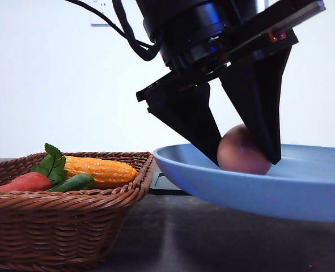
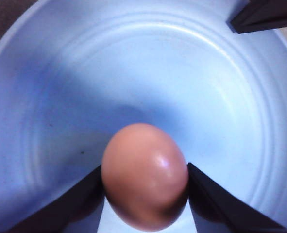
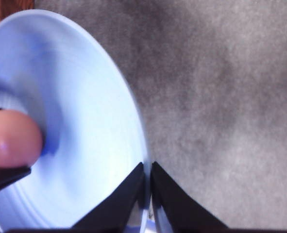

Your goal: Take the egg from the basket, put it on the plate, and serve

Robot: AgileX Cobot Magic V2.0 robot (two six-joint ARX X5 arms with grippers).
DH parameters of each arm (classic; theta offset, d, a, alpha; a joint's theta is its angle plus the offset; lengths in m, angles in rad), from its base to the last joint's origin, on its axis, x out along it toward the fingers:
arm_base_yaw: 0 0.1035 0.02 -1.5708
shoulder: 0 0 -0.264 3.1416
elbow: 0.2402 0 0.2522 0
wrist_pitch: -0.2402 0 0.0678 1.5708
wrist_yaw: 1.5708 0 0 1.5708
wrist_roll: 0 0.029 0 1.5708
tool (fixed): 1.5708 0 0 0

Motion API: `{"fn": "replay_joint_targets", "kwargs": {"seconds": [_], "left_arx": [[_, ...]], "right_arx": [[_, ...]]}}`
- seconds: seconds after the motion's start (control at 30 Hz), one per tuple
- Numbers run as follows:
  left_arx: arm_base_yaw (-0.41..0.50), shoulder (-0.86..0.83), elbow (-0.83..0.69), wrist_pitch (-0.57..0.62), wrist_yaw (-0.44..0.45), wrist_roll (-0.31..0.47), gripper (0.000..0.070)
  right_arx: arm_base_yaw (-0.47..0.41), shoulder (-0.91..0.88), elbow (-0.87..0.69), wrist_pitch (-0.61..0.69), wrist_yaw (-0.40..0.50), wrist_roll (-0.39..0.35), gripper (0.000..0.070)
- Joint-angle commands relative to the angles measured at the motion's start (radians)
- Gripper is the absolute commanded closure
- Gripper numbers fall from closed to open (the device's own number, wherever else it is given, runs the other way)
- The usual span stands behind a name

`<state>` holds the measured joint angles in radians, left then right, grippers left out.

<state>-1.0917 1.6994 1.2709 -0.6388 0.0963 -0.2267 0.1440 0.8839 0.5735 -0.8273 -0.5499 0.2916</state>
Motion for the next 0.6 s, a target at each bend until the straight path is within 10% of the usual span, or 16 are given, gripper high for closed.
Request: {"fn": "replay_joint_targets", "kwargs": {"seconds": [0.0,0.23,0.57], "left_arx": [[-0.017,0.020,0.014,0.008,0.001,0.016,0.0492],[-0.038,0.020,0.014,0.005,0.003,0.024,0.0300],[-0.049,-0.020,0.092,-0.094,-0.004,0.009,0.0290]], "right_arx": [[0.003,-0.008,0.024,0.001,-0.012,-0.008,0.0700],[0.003,-0.031,0.024,-0.018,-0.023,-0.004,0.0700],[0.003,-0.029,0.024,-0.059,-0.024,-0.004,0.0700]]}}
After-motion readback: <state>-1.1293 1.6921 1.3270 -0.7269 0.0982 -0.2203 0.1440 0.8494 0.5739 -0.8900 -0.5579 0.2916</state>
